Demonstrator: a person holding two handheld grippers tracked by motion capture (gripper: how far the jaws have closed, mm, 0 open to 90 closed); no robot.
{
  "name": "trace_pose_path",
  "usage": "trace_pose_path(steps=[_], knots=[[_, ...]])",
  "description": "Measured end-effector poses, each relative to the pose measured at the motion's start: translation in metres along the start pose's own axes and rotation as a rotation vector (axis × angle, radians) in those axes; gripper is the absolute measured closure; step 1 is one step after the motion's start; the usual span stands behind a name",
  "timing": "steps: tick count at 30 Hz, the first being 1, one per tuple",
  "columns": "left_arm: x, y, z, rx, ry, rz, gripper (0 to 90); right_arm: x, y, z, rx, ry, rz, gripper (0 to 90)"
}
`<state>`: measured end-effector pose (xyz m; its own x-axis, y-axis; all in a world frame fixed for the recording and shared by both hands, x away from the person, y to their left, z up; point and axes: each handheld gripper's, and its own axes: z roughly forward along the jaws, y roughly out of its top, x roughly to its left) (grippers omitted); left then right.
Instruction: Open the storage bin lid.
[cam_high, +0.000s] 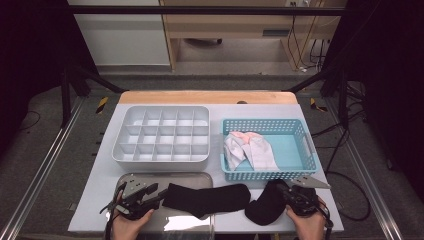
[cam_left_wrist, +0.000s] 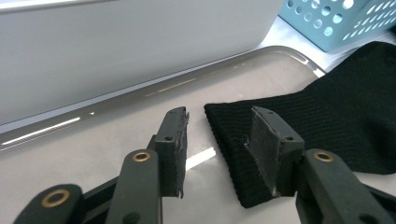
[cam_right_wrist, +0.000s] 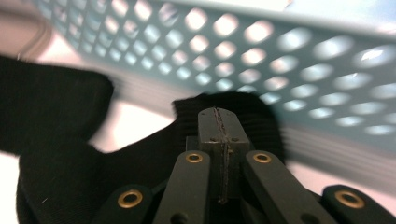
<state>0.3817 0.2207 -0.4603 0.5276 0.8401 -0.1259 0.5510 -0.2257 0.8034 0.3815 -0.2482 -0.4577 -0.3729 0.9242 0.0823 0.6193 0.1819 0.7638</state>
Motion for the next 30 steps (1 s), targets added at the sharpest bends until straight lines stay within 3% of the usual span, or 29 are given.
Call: trace_pose_path(steps=[3,6,8,14,17,22,26,30], knots=[[0.000,0.000,0.001,0.007,-0.001,0.002,54.8,-0.006,0.000,-0.006,-0.037,-0.001,0.029,90.0],[-0.001,-0.001,0.001,0.008,-0.004,0.001,54.8,-0.002,-0.001,-0.002,-0.055,0.032,0.002,81.7],[-0.002,-0.001,0.001,0.007,-0.005,0.004,54.7,0.003,-0.002,0.004,-0.038,0.047,-0.012,75.4],[-0.003,-0.001,0.002,0.015,-0.011,0.011,53.5,0.010,-0.009,0.017,0.018,0.032,-0.047,61.3],[-0.004,-0.003,0.006,0.034,-0.007,0.017,53.2,0.012,-0.008,0.019,0.054,0.004,-0.045,64.8],[-0.007,-0.004,0.010,0.054,-0.007,0.028,53.1,0.017,-0.007,0.022,0.076,-0.053,-0.102,78.3],[-0.007,-0.003,0.015,0.058,-0.018,0.011,53.1,0.012,-0.006,0.018,0.076,-0.028,-0.053,85.1],[-0.008,-0.003,0.013,0.051,-0.020,0.012,53.1,0.001,-0.005,0.001,0.000,0.014,0.033,84.8]])
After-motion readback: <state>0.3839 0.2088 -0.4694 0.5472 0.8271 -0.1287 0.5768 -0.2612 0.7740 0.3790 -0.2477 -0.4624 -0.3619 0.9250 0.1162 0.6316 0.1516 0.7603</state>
